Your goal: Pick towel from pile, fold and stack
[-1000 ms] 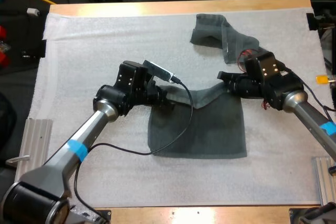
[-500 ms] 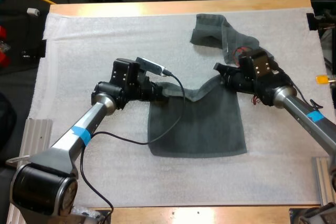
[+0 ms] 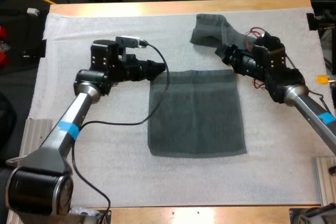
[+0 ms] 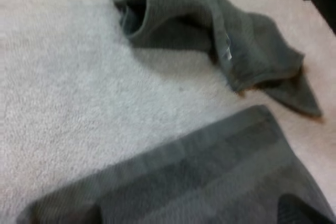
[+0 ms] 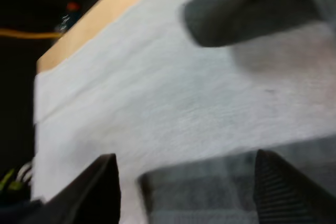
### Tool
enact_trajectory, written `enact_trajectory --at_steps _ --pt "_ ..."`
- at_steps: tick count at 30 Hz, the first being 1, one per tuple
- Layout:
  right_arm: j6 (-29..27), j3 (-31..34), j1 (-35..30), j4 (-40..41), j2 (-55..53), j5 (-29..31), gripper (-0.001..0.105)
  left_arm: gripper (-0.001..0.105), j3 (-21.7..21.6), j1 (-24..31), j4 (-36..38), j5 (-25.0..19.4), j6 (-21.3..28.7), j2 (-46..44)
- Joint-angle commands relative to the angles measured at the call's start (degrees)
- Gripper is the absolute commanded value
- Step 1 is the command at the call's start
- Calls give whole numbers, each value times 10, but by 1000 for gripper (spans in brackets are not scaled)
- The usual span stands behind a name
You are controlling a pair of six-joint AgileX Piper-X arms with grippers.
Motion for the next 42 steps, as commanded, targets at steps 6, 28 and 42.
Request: enact_trajectory --at_steps 6,28,42 --pt "-77 -1 -1 113 -82 -14 55 64 -4 -2 109 10 49 -75" --pt "-178 1 0 536 -360 9 55 64 12 -110 478 -166 118 -370" --pt "-186 159 0 563 -431 60 55 64 151 -172 444 -196 60 -415"
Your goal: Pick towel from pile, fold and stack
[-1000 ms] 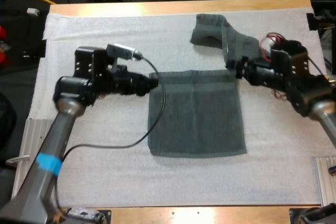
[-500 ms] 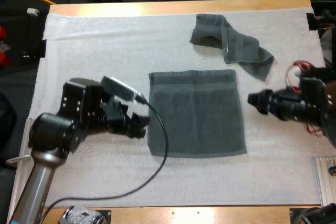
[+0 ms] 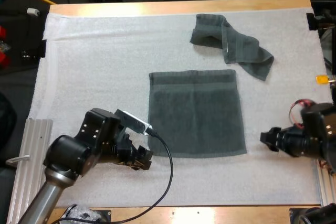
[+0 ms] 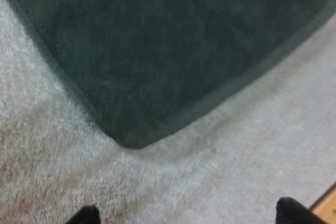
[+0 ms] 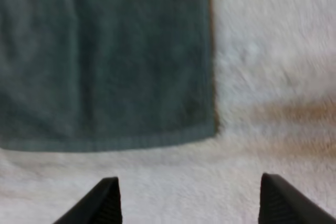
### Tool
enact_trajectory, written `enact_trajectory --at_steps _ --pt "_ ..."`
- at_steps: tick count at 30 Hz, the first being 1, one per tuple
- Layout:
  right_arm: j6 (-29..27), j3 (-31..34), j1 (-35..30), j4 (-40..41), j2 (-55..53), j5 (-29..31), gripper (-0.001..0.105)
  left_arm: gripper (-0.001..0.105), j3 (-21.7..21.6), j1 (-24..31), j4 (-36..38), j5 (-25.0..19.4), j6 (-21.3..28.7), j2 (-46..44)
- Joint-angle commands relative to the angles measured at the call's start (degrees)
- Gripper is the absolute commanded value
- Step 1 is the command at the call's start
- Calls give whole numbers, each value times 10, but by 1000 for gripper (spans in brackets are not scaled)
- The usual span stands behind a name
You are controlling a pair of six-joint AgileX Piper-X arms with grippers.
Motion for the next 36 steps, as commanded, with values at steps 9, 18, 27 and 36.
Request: enact_trajectory --at_steps 9,18,27,36 --pt "29 126 0 -162 68 -54 55 64 25 -3 -37 -5 -14 -2" --pt "44 142 0 -257 194 -71 55 64 25 -3 -42 -5 -14 -2" --pt "64 142 0 -324 308 -149 54 64 25 -3 -42 -5 -18 -2" --pt "95 142 0 -339 330 -152 4 64 25 -3 -41 -5 -18 -2"
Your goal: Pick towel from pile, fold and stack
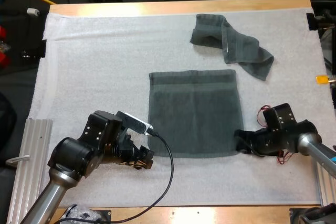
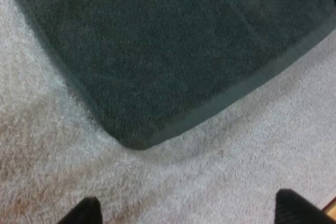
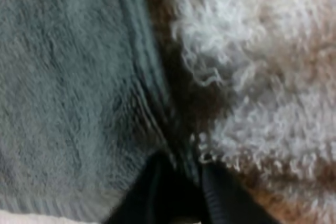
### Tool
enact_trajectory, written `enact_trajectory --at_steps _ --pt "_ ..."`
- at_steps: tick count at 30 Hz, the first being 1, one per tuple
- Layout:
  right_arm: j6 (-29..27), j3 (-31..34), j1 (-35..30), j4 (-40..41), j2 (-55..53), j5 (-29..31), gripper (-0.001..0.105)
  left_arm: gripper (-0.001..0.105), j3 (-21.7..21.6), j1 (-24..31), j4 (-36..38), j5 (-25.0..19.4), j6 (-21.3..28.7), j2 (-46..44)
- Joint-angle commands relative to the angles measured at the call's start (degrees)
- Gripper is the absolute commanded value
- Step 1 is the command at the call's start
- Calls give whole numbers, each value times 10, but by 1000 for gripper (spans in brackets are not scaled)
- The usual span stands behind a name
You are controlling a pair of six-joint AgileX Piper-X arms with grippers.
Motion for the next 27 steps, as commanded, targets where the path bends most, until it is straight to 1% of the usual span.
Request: enact_trajectory --at_steps 1,6,9,11,12,14,19,21,23,27 --pt "3 6 0 0 5 -2 0 64 0 -3 -6 -4 -5 -2" --pt "2 6 0 14 -11 17 0 64 0 -3 -24 2 3 -2" --pt "-1 6 0 26 -34 26 0 64 0 -3 -62 13 6 -2" --pt "-1 6 0 30 -54 27 0 64 2 -3 -97 33 3 -1" --pt "-1 6 0 31 -57 27 0 64 2 -3 -100 38 3 1" --pt "-1 6 0 31 -73 27 0 64 2 -3 -101 62 3 12" --pt "3 6 0 33 -82 27 0 64 3 -3 -99 59 8 66" --pt "3 6 0 40 -82 27 0 64 4 -3 -102 50 14 93" --pt "3 6 0 45 -82 33 0 64 4 -3 -101 26 26 129" --pt "3 6 0 46 -82 33 0 64 4 -3 -103 12 39 185"
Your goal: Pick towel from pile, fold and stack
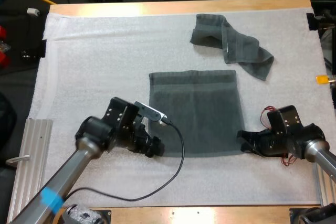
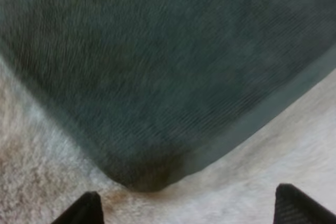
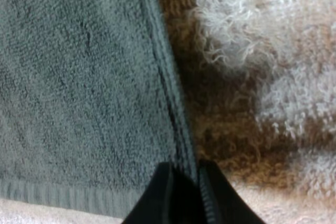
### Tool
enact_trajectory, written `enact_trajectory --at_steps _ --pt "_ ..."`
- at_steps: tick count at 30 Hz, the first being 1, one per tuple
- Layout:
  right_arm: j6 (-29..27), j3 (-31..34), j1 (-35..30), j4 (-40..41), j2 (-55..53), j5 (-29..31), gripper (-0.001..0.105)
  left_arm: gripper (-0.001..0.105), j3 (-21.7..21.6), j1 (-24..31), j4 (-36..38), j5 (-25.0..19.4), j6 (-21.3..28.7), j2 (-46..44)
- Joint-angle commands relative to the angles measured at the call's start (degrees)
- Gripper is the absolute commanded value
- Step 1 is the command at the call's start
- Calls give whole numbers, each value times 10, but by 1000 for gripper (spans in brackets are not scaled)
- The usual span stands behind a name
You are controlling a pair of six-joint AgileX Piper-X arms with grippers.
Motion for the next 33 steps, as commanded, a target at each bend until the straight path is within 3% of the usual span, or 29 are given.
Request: enact_trajectory --at_steps 1,15,18,24,27,30,31,33 --pt "0 0 0 7 -4 6 0 64 2 -1 -4 -9 4 16" --pt "0 0 0 7 -4 6 0 64 2 -1 -54 -9 4 159" --pt "0 0 0 7 -4 8 0 59 2 -1 -58 -9 4 176" --pt "0 0 0 7 -4 8 0 42 2 -1 -68 39 3 184" --pt "1 0 0 7 -4 8 0 33 2 -1 -70 40 3 184" --pt "1 0 0 7 -4 8 0 16 2 -1 -60 39 3 184" --pt "1 0 0 7 -4 4 0 6 2 -1 -55 39 3 184" --pt "1 0 0 7 -4 0 0 0 2 -1 -48 39 4 183"
